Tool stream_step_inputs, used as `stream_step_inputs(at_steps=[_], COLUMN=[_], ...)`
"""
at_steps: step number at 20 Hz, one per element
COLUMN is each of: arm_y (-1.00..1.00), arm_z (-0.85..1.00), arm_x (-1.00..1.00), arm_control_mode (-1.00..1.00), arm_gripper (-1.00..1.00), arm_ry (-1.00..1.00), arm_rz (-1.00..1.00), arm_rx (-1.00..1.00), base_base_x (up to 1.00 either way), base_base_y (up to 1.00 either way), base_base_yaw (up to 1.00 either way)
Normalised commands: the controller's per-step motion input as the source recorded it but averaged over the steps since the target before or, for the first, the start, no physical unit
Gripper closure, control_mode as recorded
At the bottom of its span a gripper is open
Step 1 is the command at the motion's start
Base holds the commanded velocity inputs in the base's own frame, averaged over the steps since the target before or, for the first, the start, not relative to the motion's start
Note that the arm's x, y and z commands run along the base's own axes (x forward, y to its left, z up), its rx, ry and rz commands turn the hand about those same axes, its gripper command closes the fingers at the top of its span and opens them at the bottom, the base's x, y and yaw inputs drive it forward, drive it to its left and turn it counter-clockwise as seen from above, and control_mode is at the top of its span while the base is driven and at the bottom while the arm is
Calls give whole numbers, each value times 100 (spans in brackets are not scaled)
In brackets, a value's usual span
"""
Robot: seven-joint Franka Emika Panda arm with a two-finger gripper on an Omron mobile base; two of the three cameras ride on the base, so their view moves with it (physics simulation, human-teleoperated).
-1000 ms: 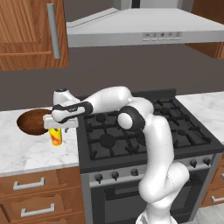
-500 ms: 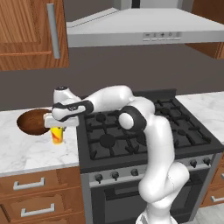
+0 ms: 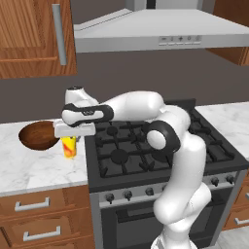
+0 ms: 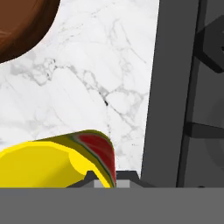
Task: Pick the cup and bowl from the counter and place them on the counter next to the sink.
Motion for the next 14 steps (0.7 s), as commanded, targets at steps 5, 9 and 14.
stream_step_inputs(at_steps=[5,9,14], arm_y=[-32,-39,-56], arm_z=[14,28,54], arm_x=[-88,-64,-26], arm_control_mode=[-100,-100,-100], arm_gripper=[100,100,100], arm_ry=[0,0,-7], arm_rz=[6,4,1], arm_rx=[0,0,0], base_base_x=[0,0,0], base_base_y=[0,0,0], base_base_yaw=[0,0,0])
